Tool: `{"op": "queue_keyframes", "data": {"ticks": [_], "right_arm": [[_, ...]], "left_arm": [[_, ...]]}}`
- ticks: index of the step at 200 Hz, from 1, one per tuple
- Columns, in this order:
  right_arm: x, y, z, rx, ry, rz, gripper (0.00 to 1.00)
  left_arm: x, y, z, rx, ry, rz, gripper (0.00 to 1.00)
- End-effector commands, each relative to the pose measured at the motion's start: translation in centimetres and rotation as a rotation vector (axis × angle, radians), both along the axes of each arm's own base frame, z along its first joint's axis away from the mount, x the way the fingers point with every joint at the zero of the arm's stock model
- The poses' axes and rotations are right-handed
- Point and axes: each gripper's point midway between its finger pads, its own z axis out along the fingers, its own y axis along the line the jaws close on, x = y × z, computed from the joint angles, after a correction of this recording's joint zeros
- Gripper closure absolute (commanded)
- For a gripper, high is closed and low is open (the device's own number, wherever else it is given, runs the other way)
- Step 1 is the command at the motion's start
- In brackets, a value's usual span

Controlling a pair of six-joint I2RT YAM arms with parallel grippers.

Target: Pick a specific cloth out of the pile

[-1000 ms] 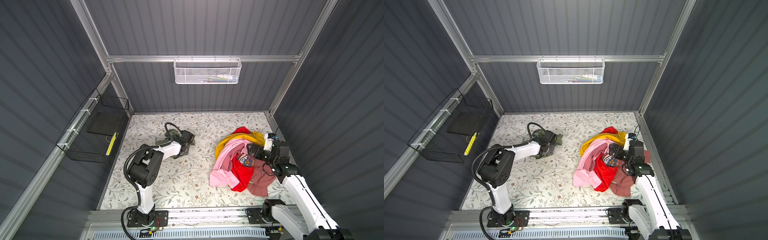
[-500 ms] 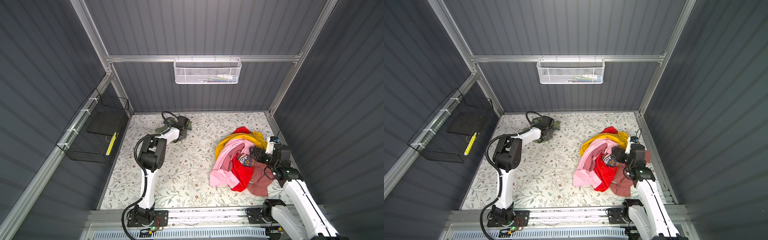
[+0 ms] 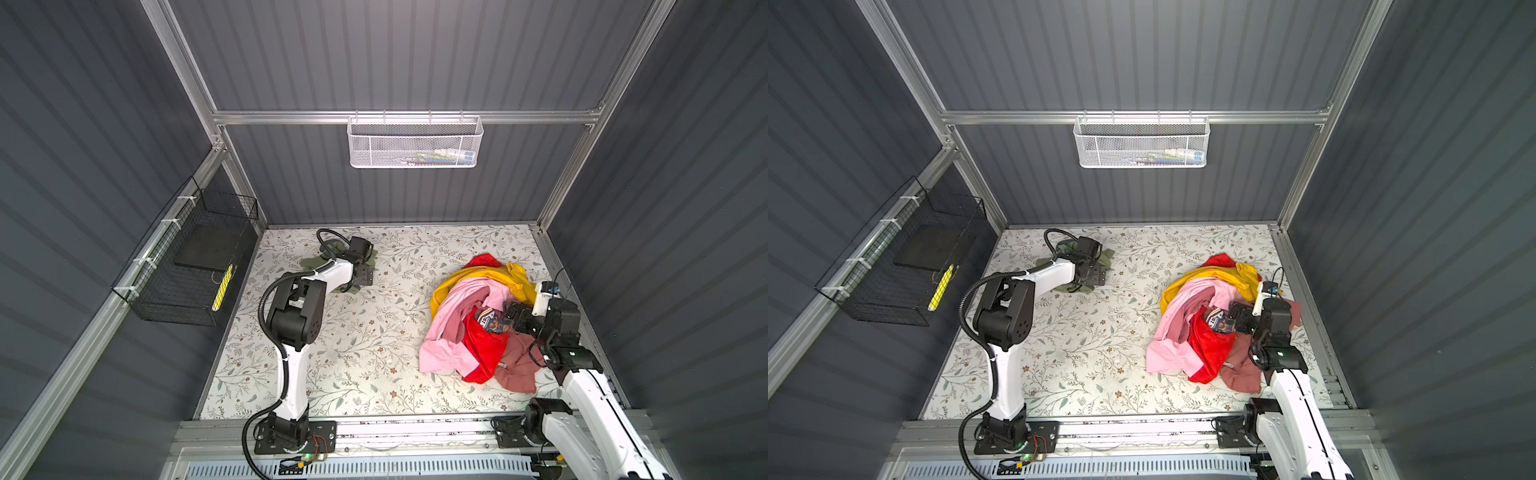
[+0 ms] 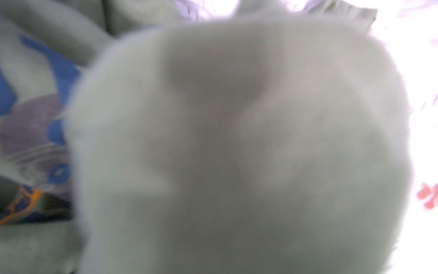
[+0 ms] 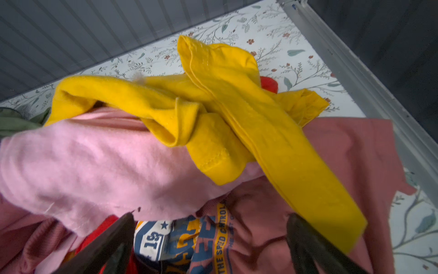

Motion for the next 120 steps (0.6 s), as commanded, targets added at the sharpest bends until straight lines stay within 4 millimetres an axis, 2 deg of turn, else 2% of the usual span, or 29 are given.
{"op": "queue_keyframes", "data": {"ticks": [1,29,34,50,78,104,120], "right_arm": [[0.9,-0.6,0.7,-0.044,-0.075,-0.010,0.01],[1.1,-1.1,0.9,-0.071,-0.122,-0.029,0.01],[1.1,-1.1,0.9,-0.075,-0.132,-0.030,0.01],[1.1,-1.1,1.0,-0.088,-0.171,-0.028,0.01],[0.9,-1.1,0.7,-0.105,-0.217,-0.023,0.01],[1.0,-1.4,-0.1,-0.135,-0.265,-0.029,0.01],[1.1,-1.5,-0.2,-0.156,-0.306,-0.029,0.01]], "left_arm": [[-2.0,-0.1,2.4,0.002,0.008,-0.003,0.00],[-2.4,-1.4,6.8,0.009,-0.095,-0.035,0.00],[-3.3,-1.2,6.4,0.022,-0.087,-0.038,0.00],[-4.0,-1.0,8.3,0.010,-0.140,-0.031,0.00],[-5.8,0.5,11.4,-0.016,-0.250,0.010,0.00],[-7.9,2.7,11.7,-0.013,-0.325,0.034,0.00],[-9.2,4.7,11.5,0.015,-0.359,0.075,0.00]]}}
